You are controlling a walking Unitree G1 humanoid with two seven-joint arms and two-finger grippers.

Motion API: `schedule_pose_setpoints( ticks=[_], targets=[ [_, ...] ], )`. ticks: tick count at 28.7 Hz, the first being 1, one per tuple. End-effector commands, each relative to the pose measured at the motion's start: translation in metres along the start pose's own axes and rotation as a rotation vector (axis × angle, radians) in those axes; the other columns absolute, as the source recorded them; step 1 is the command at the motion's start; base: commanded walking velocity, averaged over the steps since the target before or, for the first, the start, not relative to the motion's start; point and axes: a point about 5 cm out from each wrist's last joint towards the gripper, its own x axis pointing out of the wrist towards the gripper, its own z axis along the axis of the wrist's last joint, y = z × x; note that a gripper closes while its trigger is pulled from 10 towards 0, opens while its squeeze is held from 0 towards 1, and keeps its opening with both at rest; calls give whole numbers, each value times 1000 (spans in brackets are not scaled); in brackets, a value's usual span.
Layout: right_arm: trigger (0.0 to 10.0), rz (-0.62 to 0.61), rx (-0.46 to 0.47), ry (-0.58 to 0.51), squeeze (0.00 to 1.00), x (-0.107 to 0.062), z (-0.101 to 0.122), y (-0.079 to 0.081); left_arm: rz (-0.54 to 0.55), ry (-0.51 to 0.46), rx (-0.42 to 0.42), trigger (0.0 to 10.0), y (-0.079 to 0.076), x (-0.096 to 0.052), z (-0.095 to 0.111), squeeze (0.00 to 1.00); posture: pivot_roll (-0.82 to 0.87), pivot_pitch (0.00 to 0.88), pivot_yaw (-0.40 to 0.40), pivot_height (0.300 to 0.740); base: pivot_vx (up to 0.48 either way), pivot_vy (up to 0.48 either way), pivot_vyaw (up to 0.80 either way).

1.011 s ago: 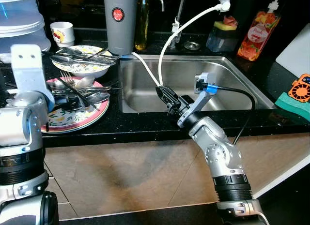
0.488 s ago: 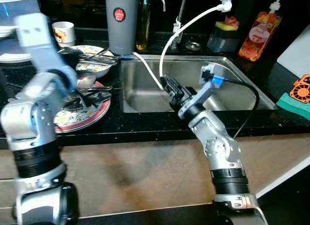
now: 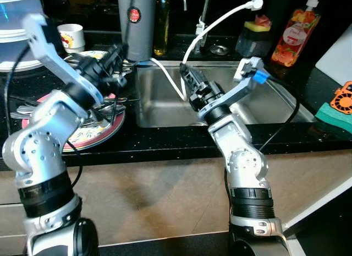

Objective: Kitchen organization

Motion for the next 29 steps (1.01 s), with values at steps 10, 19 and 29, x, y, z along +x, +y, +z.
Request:
schedule_pose_setpoints(
  ticks=[10,19,29],
  targets=[
    [10000,121,53,37,0,12,11,24,-145,132,6,0,-15,-12,-12,0,38,123,-42,740,0,0,0],
    [10000,163,2,156,0,9,-2,30,-176,156,-4,0,-20,-11,-15,0,37,110,-38,740,0,0,0],
    [6784,155,18,215,0,5,-9,29,-190,161,5,0,-21,-12,-16,0,37,101,-36,740,0,0,0]
  ],
)
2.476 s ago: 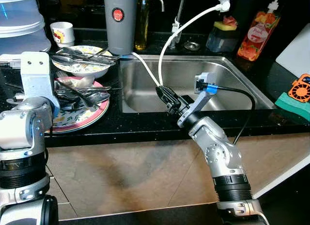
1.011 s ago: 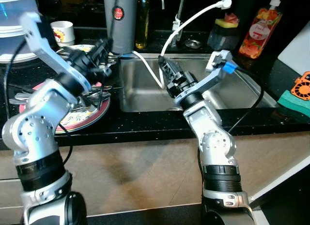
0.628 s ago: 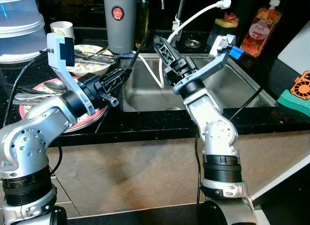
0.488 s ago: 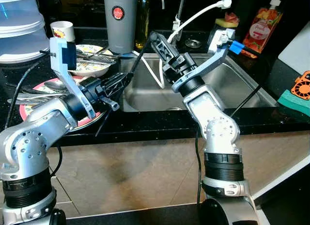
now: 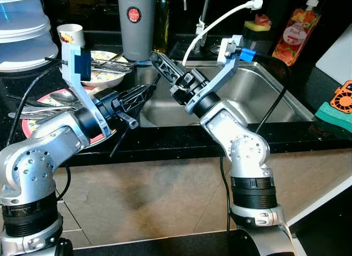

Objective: Kitchen organization

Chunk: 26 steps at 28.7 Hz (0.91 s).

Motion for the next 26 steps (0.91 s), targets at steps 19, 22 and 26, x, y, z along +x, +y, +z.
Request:
schedule_pose_setpoints(
  ticks=[19,22,26],
  targets=[
    [0,11,45,-43,0,-2,8,0,4,34,17,0,2,0,-3,0,38,109,-39,740,0,0,0],
    [0,10,53,-54,0,-2,10,0,74,31,37,0,9,-1,-3,0,36,114,-39,740,0,0,0],
    [0,10,55,-62,0,-1,12,0,121,17,47,2588,13,0,-1,776,35,117,-40,740,0,0,0]
  ],
)
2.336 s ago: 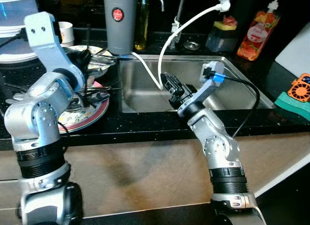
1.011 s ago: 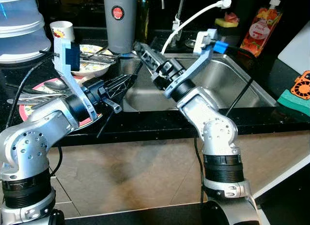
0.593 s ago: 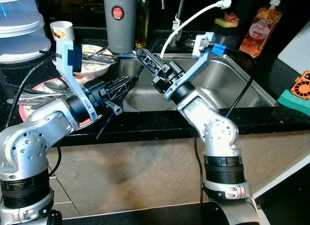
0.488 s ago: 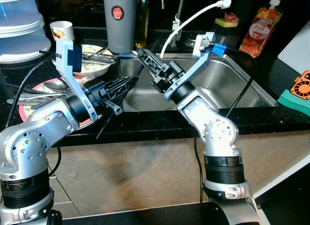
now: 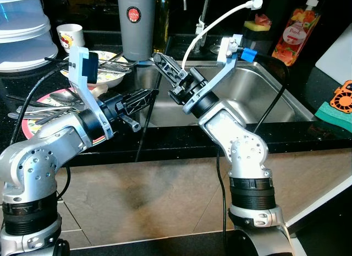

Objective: Kitchen organization

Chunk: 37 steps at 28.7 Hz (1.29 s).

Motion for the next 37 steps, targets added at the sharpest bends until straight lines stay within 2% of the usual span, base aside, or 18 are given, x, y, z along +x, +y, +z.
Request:
schedule_pose_setpoints(
  ticks=[1,5,10,11,12,13,14,15,16,17,20,22,24,25,26,28,31,37],
  targets=[
    [0,-34,-7,-39,0,-4,11,-7,92,-21,14,10000,11,-5,5,1000,34,118,-40,740,0,0,0],
    [0,-38,-7,-51,0,-3,16,-8,178,-70,28,10000,20,-6,13,1000,33,121,-40,740,0,0,0],
    [0,-44,-19,-59,0,-3,21,-11,207,-75,53,10000,23,-7,16,1000,33,121,-40,740,0,0,0],
    [0,-50,-40,-68,0,-3,26,-13,259,-94,68,10000,29,-8,19,1000,34,124,-43,740,0,0,0],
    [0,-73,-84,-87,0,-3,31,-16,283,-120,72,10000,31,-9,23,0,34,125,-44,740,0,0,0],
    [0,-146,-194,-136,0,-3,44,-24,291,-150,89,10000,32,-9,28,0,34,125,-44,740,0,0,0],
    [0,-146,-194,-136,0,-3,44,-24,291,-150,89,10000,32,-9,28,0,34,125,-44,740,0,0,0],
    [0,-183,-247,-160,0,-3,49,-28,283,-154,99,10000,32,-8,29,0,34,125,-44,740,0,0,0],
    [0,-307,-365,-286,0,-4,70,-41,245,-118,157,10000,28,-4,28,0,36,126,-44,740,0,0,0],
    [0,-307,-365,-286,0,-4,70,-41,245,-118,157,10000,28,-4,28,0,36,126,-44,740,0,0,0],
    [0,-384,-432,-393,0,-6,86,-48,228,-81,197,10000,27,-1,25,0,42,131,-39,740,0,0,0],
    [0,-401,-441,-434,0,-6,91,-52,232,-76,209,10000,28,0,25,0,43,132,-38,740,0,0,0],
    [0,-417,-533,-434,0,-5,89,-57,227,-63,225,10000,29,2,23,0,44,135,-36,740,0,0,0],
    [0,-417,-533,-434,0,-5,89,-57,227,-63,225,10000,29,2,23,0,44,135,-36,740,0,0,0],
    [0,-429,-571,-427,0,-5,87,-59,224,-50,230,10000,29,3,22,0,46,139,-36,740,0,0,0],
    [0,-463,-630,-389,0,-6,73,-70,204,0,242,10000,27,7,13,0,54,151,-38,740,0,0,0],
    [0,-525,-654,-350,0,-7,54,-85,156,51,264,10000,22,15,1,0,65,172,-39,740,0,0,0],
    [0,-584,-666,-301,0,-6,31,-97,73,79,280,10000,15,24,-7,0,87,206,-41,740,0,0,0]
  ],
)
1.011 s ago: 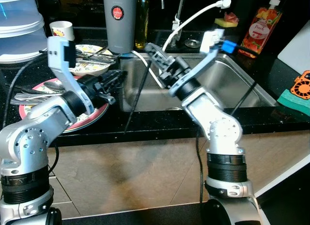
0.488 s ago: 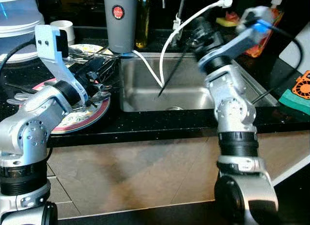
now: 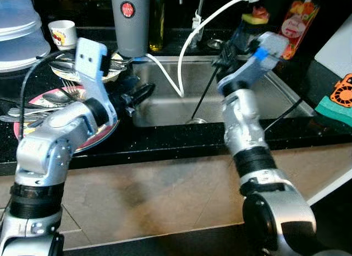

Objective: Kitchen organization

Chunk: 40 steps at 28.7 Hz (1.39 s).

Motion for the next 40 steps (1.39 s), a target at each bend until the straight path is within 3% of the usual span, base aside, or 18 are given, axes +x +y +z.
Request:
schedule_pose_setpoints(
  ticks=[1,9,13,21,25,28,40],
  targets=[
    [0,-5,-10,-11,0,2,-1,3,-47,6,9,10000,-5,3,-2,0,87,206,-41,740,0,0,0],
    [0,5,-32,92,0,-6,-27,11,-119,34,-3,10000,-14,14,-11,0,103,246,-49,740,0,0,0],
    [0,38,-12,227,0,-9,-44,20,-188,75,-3,10000,-17,23,-15,0,106,260,-49,740,0,0,0],
    [0,72,7,298,0,-7,-48,26,-260,160,38,10000,-19,28,-22,0,106,252,-48,740,0,0,0],
    [0,80,2,293,0,-3,-44,27,-248,185,82,10000,-14,31,-23,0,105,246,-49,740,0,0,0],
    [0,83,-22,310,0,-3,-44,26,-177,231,185,10000,-3,33,-22,0,103,238,-51,740,0,0,0],
    [0,81,-42,334,0,-2,-45,23,-162,205,204,10000,-1,40,-17,0,99,219,-55,740,0,0,0]
  ],
)
